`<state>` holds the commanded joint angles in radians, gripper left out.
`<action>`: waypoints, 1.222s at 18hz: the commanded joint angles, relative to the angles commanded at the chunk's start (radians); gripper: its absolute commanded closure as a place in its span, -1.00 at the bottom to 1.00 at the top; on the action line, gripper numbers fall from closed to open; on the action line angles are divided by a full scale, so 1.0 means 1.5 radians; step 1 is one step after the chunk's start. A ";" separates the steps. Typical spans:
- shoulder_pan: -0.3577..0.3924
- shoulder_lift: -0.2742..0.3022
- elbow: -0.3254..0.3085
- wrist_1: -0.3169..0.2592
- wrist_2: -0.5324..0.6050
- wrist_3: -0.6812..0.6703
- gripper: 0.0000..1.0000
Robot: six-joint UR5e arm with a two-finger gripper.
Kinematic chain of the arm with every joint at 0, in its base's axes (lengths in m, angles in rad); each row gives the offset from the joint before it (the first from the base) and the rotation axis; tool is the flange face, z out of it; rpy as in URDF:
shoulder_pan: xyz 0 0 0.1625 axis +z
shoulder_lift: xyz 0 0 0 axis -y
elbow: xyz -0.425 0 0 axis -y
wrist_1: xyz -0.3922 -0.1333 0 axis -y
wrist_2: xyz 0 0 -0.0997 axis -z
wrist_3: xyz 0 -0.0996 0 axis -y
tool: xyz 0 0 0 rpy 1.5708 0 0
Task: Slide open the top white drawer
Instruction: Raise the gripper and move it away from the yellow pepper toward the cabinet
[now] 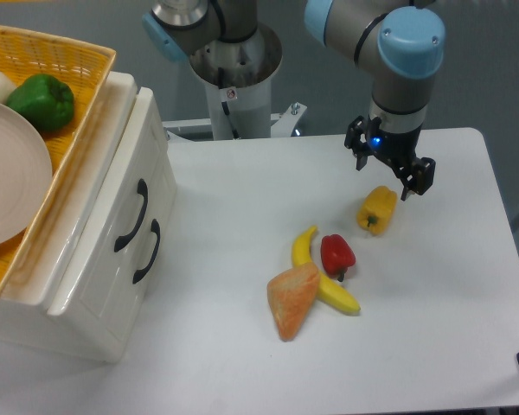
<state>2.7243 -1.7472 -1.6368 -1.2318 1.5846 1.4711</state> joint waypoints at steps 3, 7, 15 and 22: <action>-0.001 0.000 0.002 0.000 0.000 0.000 -1.00; -0.015 -0.001 -0.007 0.000 -0.004 -0.001 -1.00; -0.025 -0.014 -0.027 0.002 -0.020 0.002 -1.00; -0.028 -0.014 -0.028 0.000 -0.027 -0.020 -1.00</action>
<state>2.6829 -1.7687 -1.6782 -1.2318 1.5447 1.4406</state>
